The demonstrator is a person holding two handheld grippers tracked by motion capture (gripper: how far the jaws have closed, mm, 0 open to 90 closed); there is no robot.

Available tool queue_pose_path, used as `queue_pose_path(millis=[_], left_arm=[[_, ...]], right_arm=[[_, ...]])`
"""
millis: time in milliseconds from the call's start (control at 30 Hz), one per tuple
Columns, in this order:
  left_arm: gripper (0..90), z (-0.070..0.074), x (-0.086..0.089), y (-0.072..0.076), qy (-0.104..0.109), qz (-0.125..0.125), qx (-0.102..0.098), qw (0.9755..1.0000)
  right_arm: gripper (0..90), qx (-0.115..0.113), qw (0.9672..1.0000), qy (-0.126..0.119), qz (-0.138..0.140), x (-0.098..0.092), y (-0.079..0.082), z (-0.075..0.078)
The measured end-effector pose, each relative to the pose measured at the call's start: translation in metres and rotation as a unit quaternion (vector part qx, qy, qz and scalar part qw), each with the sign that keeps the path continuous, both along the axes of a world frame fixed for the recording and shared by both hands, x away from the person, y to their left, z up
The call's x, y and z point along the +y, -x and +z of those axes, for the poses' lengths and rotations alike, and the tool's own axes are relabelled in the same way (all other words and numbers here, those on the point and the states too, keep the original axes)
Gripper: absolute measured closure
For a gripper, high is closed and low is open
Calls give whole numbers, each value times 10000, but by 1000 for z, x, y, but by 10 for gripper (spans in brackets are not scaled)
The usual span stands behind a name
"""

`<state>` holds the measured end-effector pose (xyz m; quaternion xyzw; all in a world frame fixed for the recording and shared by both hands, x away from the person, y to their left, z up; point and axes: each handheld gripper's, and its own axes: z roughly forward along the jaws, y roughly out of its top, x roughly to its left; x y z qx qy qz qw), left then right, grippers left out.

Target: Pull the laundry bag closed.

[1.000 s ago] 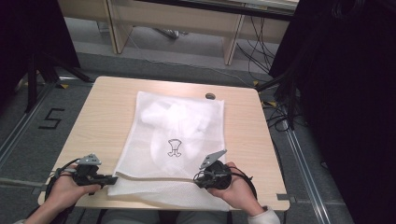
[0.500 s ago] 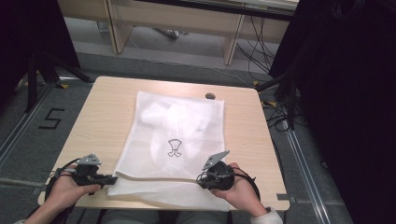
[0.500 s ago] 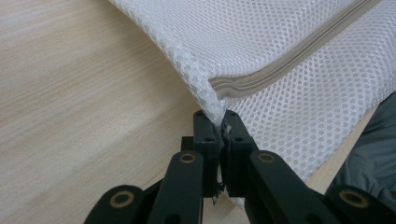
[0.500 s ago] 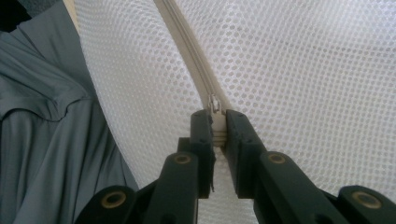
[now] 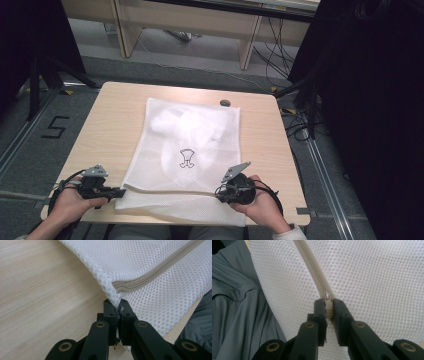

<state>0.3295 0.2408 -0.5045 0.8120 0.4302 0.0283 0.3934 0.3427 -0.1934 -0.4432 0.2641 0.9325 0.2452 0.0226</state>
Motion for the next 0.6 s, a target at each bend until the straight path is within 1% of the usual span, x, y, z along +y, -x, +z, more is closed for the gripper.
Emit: queue_pose_path(millis=[33, 67, 100, 133, 167, 200, 267, 300, 333, 367, 400, 433, 467, 600], left_arm=[[858, 1, 0, 0, -76, -11, 42, 10000], [858, 1, 1, 0, -59, -34, 60, 10000], [858, 1, 2, 0, -106, -36, 12, 9999], [858, 1, 1, 0, -90, -18, 21, 10000], [858, 2, 2, -1, -150, -127, 60, 9998], [858, 1, 1, -1, -72, -70, 70, 9999], [858, 1, 1, -1, -86, -72, 69, 9999], [858, 1, 1, 0, -81, -54, 50, 9999], [858, 0, 0, 0, -39, -14, -14, 10000], [858, 0, 0, 0, -41, -20, -6, 10000], [858, 1, 1, -1, -91, -66, 73, 9999], [858, 1, 1, 0, -90, -54, 65, 9999], [858, 0, 0, 0, -47, -5, -5, 10000], [858, 0, 0, 0, -54, 4, -12, 10000]], right_arm=[[823, -36, 10000, -15, 50, -1, -1, -1], [822, -45, 10000, 26, -13, -2, 0, 0], [822, -24, 10000, 9, -20, -3, 0, 0], [823, -25, 10000, -28, 32, -4, 0, 0], [823, -34, 10000, 25, 1, -5, 0, 1], [823, -34, 10000, 2, -5, -6, 0, 1], [823, -32, 10000, 5, -19, -7, 0, 0], [822, 0, 10000, 17, -7, -9, 1, 1], [822, 8, 10000, 40, -90, -10, 2, 2], [823, 5, 10000, 37, -7, -11, 1, 1], [823, -7, 10000, 46, -29, -13, 1, 1], [822, 14, 10000, 46, -47, -14, 1, 1], [822, 82, 9999, 56, -122, -16, 2, 2], [822, 90, 9997, 154, -169, -22, 2, -1]])
